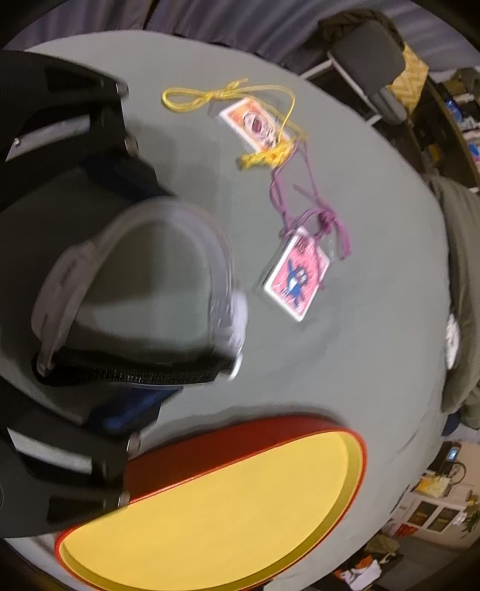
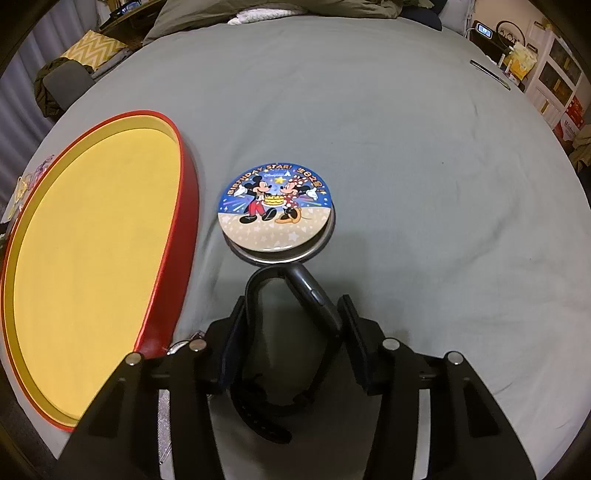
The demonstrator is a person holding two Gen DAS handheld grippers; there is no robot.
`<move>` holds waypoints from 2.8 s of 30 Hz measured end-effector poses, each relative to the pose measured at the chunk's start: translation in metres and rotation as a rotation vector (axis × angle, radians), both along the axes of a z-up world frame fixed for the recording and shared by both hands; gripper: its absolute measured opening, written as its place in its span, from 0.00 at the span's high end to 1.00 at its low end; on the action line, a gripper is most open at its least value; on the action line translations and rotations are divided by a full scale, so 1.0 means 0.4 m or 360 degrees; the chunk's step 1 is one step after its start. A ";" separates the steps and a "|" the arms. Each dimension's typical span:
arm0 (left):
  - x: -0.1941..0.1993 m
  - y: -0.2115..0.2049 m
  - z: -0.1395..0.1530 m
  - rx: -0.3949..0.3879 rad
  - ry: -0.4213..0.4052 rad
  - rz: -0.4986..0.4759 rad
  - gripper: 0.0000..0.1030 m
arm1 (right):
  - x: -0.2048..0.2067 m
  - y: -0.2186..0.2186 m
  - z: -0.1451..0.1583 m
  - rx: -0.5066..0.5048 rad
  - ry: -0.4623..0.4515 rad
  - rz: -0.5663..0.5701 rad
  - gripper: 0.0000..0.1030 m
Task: Organize jewelry
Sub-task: 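Grasp the white band with the left tool while the right tool grasps the black fitness band, then carry both bands into the red tray and open both tools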
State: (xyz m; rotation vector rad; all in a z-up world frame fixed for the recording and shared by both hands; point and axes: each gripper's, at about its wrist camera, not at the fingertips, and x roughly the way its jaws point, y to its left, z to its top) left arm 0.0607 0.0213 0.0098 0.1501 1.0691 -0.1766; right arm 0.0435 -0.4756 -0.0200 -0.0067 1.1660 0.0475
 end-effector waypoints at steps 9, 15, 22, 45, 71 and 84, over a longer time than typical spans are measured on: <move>-0.008 -0.003 0.017 0.0007 -0.0051 -0.0017 0.39 | -0.022 0.004 0.009 -0.0026 -0.0038 0.0011 0.67; -0.021 0.003 0.044 -0.0022 -0.0110 -0.0011 0.40 | 0.006 0.022 0.013 -0.0022 -0.0053 0.0014 0.72; -0.020 0.002 0.087 -0.0074 -0.0158 -0.0012 0.41 | 0.010 0.031 0.049 -0.0005 -0.0122 -0.0009 0.83; -0.028 -0.146 0.248 -0.0172 -0.0299 -0.0302 0.41 | 0.063 0.220 0.242 0.0146 -0.0503 0.0177 0.86; 0.048 -0.296 0.078 -0.0162 -0.0067 -0.0430 0.40 | 0.280 0.599 0.055 0.0037 -0.0214 0.0499 0.89; 0.040 -0.327 0.043 -0.0058 -0.0081 -0.0501 0.34 | 0.294 0.621 0.012 -0.0043 -0.0177 0.0479 0.88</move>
